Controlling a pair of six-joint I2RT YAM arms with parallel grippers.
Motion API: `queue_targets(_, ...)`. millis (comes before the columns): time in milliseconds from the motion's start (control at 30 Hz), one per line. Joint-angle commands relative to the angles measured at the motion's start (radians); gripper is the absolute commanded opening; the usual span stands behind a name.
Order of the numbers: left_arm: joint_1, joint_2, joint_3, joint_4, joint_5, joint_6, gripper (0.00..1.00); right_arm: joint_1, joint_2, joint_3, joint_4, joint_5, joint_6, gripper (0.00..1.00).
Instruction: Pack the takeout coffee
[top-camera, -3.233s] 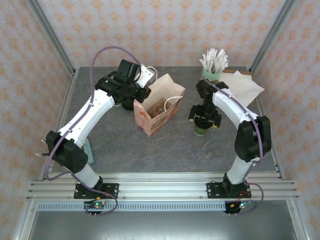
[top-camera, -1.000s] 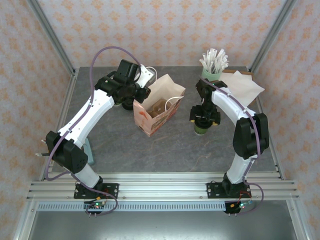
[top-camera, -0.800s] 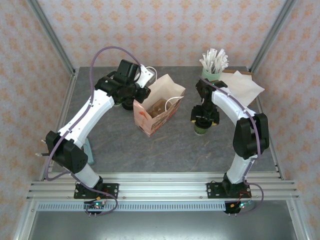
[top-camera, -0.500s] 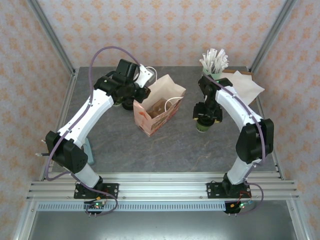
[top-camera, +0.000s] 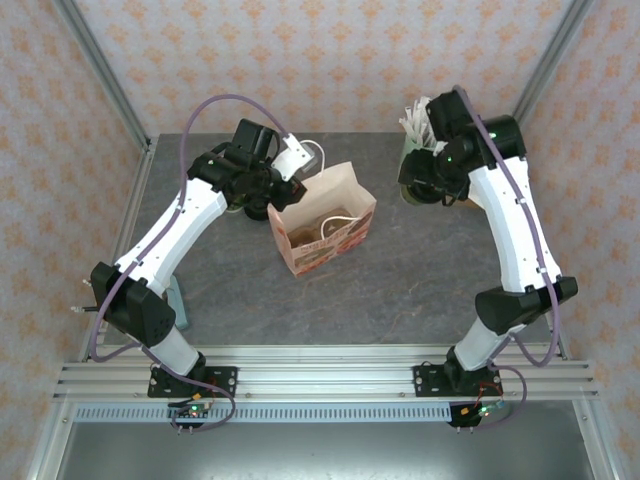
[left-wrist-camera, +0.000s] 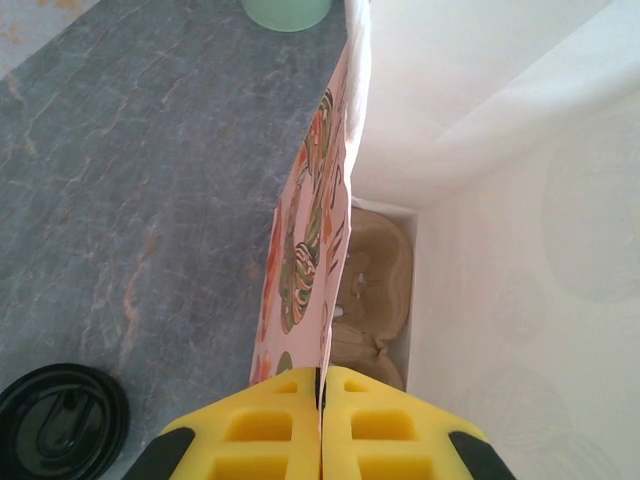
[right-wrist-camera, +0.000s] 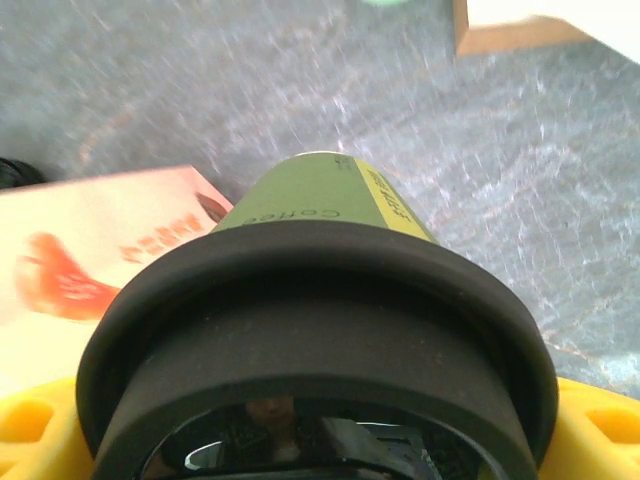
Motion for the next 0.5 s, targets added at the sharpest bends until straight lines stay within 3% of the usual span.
queue_targets(0,-0.011,-0.012,0.037,-0.019,0.041,0.019,0.0,0.021,0.072,0.198,-0.209,0.046,0.047,0.63)
queue_targets(300,-0.045,0.024,0.06,-0.04,0.004,0.005,0.0,0.132,0.137,0.396,-0.194,-0.034,0.111,0.62)
queue_targets(467,-0.054,0.038,0.062,-0.025,-0.033,-0.025,0.0,0.176,0.112,0.391,-0.107,-0.094,0.13,0.61)
